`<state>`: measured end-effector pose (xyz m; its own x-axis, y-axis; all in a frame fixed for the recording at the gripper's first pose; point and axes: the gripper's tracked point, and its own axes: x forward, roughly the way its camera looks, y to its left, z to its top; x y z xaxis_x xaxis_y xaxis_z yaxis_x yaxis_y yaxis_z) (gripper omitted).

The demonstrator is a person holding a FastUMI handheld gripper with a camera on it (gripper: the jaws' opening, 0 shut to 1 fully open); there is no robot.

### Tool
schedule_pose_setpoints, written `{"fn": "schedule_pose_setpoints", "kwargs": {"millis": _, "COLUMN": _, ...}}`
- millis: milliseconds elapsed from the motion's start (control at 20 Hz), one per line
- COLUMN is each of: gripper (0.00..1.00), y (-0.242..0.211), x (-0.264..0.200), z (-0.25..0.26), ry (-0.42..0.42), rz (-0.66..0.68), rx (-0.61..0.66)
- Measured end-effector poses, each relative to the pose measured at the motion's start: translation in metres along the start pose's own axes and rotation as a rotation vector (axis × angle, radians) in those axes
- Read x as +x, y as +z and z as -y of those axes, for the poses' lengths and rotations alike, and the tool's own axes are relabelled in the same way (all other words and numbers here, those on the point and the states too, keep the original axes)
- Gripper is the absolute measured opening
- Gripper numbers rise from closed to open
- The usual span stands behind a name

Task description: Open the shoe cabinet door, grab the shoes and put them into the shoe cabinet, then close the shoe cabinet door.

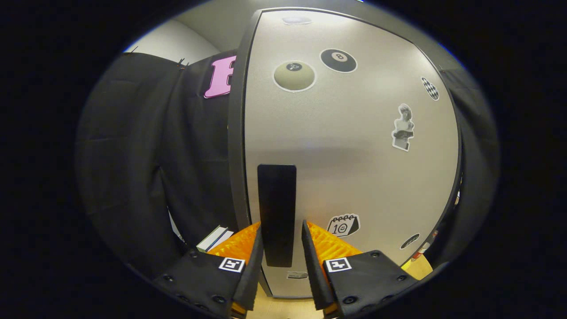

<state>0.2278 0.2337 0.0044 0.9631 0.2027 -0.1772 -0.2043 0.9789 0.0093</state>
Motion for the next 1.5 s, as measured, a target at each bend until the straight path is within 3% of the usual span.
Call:
{"fn": "schedule_pose_setpoints", "kwargs": {"millis": 100, "gripper": 0.37, "y": 0.0, "x": 0.0, "z": 0.001, "ry": -0.025, "rz": -0.003, "rx": 0.002}}
{"fn": "schedule_pose_setpoints", "kwargs": {"millis": 700, "gripper": 0.07, "y": -0.003, "x": -0.004, "z": 0.0, "ry": -0.016, "rz": -0.015, "rx": 0.047}}
{"fn": "schedule_pose_setpoints", "kwargs": {"millis": 1500, "gripper": 0.06, "y": -0.013, "x": -0.103, "z": 0.021, "ry": 0.037, "rz": 0.032, "rx": 0.028}}
